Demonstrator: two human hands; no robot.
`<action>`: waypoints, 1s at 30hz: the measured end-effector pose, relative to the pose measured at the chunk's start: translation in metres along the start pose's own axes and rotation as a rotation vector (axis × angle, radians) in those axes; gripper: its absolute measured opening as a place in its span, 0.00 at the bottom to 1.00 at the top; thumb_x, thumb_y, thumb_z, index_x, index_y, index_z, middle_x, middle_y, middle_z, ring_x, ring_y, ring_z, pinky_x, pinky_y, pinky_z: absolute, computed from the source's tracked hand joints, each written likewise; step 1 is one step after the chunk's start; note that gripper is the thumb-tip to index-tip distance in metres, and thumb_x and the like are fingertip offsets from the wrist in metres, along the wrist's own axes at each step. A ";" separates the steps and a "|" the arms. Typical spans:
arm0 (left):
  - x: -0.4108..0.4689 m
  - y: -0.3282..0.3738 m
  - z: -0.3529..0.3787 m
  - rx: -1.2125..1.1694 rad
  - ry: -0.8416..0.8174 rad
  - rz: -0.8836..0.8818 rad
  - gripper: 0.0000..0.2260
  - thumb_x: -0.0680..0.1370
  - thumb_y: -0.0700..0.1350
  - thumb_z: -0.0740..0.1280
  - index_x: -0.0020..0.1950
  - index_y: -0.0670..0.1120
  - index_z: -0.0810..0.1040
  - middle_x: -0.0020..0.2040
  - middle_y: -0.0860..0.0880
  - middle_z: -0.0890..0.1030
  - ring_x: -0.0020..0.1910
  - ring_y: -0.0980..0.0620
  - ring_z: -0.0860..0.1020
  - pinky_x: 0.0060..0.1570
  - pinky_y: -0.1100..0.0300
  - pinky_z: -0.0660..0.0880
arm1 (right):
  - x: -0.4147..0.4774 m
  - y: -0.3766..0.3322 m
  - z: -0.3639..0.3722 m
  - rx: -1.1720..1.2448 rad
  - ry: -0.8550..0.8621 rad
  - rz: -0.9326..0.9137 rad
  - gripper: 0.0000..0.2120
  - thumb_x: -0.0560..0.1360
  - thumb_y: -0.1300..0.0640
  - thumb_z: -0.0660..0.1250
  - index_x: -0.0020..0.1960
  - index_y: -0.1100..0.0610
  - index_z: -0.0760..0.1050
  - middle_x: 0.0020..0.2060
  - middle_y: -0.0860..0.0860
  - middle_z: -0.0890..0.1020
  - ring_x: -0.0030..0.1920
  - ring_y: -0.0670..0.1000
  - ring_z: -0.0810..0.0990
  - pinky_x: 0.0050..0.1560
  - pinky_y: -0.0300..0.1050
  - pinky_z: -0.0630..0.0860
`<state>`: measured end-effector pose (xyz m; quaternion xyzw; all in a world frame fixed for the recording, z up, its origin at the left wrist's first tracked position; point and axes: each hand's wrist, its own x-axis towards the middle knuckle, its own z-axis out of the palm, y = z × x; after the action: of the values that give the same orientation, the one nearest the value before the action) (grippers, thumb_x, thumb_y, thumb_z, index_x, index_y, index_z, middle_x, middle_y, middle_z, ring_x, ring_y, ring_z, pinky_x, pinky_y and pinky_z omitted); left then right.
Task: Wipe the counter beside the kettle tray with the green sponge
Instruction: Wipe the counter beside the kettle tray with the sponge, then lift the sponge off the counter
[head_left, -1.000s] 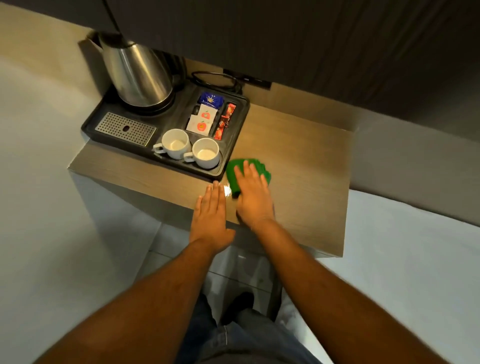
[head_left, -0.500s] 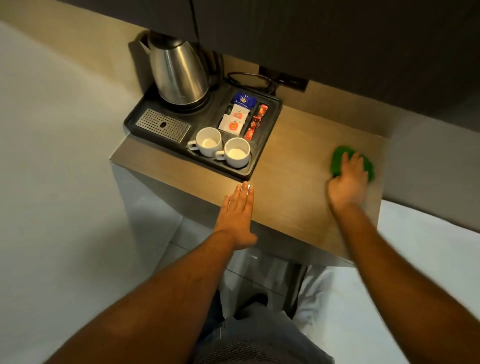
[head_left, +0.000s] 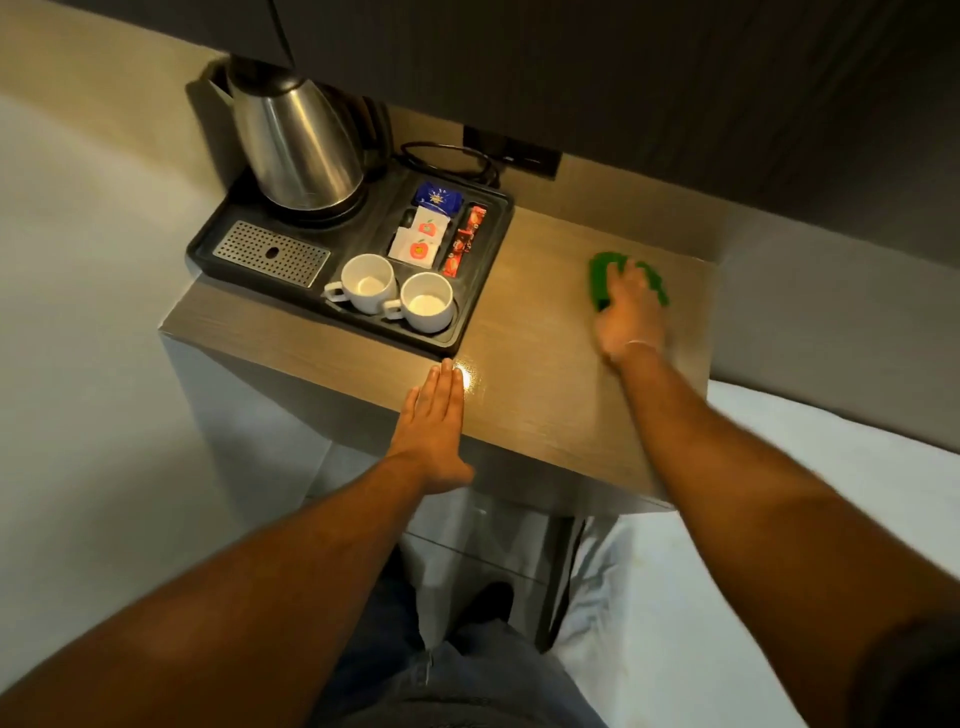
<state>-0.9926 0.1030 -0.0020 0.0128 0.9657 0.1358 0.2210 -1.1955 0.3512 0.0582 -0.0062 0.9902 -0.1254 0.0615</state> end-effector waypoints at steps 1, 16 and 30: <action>0.000 0.001 0.002 -0.001 0.007 0.000 0.63 0.69 0.56 0.73 0.82 0.44 0.25 0.84 0.42 0.26 0.84 0.43 0.27 0.84 0.41 0.36 | 0.005 0.030 -0.008 0.003 0.026 0.079 0.34 0.81 0.63 0.62 0.85 0.55 0.57 0.85 0.59 0.55 0.82 0.66 0.59 0.83 0.59 0.59; -0.012 0.007 0.001 -0.259 0.195 0.009 0.36 0.84 0.48 0.55 0.87 0.44 0.40 0.89 0.45 0.39 0.87 0.49 0.38 0.85 0.46 0.38 | -0.226 -0.084 0.087 0.181 0.013 -0.064 0.36 0.77 0.67 0.63 0.83 0.54 0.63 0.84 0.55 0.60 0.85 0.54 0.54 0.85 0.52 0.50; -0.143 -0.086 -0.035 -0.142 0.642 -0.494 0.32 0.85 0.55 0.50 0.87 0.42 0.54 0.88 0.42 0.54 0.87 0.44 0.54 0.84 0.41 0.51 | -0.216 -0.248 0.065 0.276 -0.138 -0.641 0.29 0.83 0.62 0.65 0.83 0.60 0.63 0.82 0.61 0.64 0.83 0.61 0.63 0.82 0.55 0.61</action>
<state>-0.8761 -0.0014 0.0657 -0.2779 0.9478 0.1418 -0.0654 -0.9742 0.1005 0.0837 -0.3166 0.9053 -0.2700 0.0859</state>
